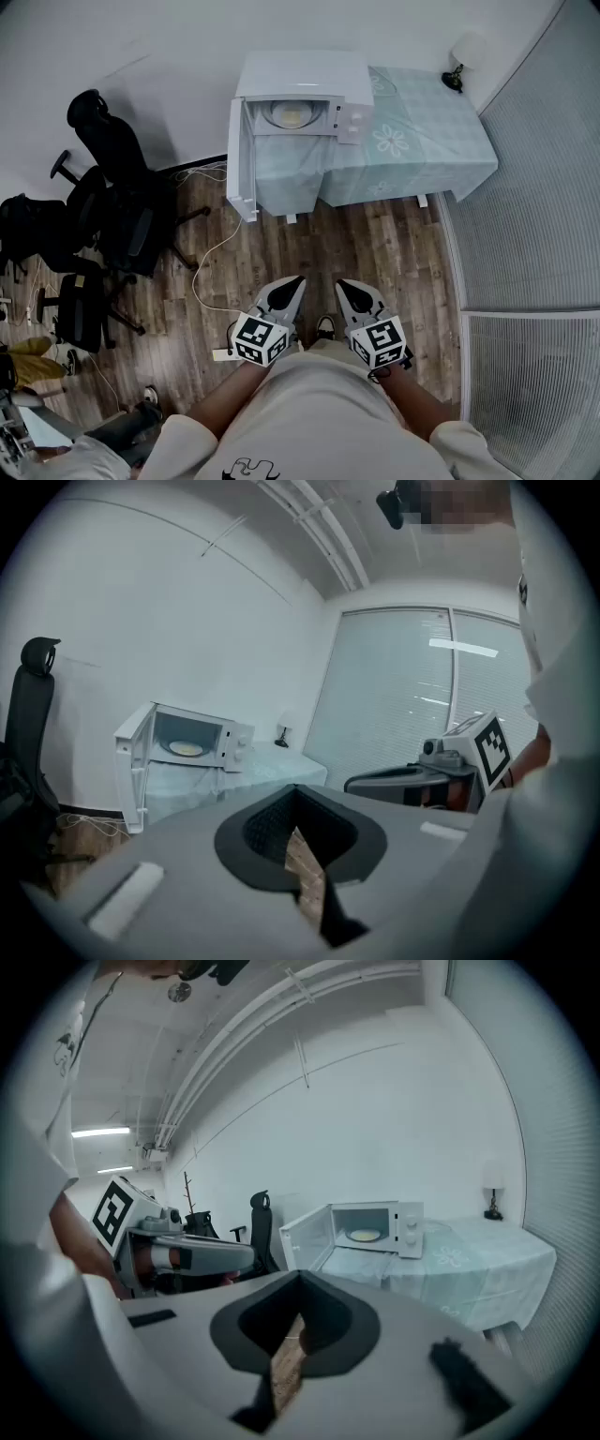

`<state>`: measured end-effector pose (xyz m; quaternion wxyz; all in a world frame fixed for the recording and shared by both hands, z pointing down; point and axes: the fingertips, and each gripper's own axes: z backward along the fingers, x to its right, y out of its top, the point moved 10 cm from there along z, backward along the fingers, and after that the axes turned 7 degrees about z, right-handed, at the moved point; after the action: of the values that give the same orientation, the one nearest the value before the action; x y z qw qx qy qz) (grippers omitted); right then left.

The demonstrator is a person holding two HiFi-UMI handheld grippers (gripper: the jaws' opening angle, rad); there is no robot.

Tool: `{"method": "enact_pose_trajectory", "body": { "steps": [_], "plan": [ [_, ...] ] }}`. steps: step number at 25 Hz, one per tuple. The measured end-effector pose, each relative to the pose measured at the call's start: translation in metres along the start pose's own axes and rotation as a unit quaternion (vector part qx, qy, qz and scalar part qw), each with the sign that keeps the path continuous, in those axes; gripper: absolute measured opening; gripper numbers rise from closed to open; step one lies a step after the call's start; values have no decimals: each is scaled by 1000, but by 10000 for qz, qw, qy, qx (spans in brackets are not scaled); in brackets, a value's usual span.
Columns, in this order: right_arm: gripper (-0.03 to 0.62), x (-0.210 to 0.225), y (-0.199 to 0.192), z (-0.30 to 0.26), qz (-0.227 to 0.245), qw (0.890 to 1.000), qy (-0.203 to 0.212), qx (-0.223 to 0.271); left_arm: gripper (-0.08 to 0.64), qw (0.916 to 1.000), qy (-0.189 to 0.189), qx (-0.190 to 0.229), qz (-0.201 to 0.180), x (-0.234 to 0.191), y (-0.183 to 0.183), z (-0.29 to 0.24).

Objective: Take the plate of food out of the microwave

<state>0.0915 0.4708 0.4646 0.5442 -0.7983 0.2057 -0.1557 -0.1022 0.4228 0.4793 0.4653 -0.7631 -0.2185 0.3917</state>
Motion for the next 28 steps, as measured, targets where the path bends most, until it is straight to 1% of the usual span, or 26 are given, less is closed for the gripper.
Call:
{"method": "enact_pose_trajectory", "body": {
  "steps": [3,5,7,13,15,21,25,28],
  "plan": [
    [11,-4,6,-7,50,9997,218,16,2,9997,232,-100,26,0,0,10],
    [11,-3,8,-7,110,9995,286,27,2,9995,286,-165,33,3,-1,10],
    [11,-3,9,-6,128,9995,288,48,2,9994,299,-198,14,3,-1,7],
    [11,5,3,-3,-122,9996,223,77,2,9990,379,-204,141,6,-4,1],
    [11,10,-2,-1,-174,9994,301,21,2,9987,420,-233,175,7,-8,-3],
    [12,28,-26,-7,-404,9959,771,-251,2,9970,604,-437,217,5,-18,-22],
    [12,45,-36,-20,-403,9938,941,-444,2,9966,719,-304,259,6,-15,-39],
    [12,58,-36,-34,-493,9925,984,-532,3,9958,807,-247,343,-1,-7,-46]
  ]
}}
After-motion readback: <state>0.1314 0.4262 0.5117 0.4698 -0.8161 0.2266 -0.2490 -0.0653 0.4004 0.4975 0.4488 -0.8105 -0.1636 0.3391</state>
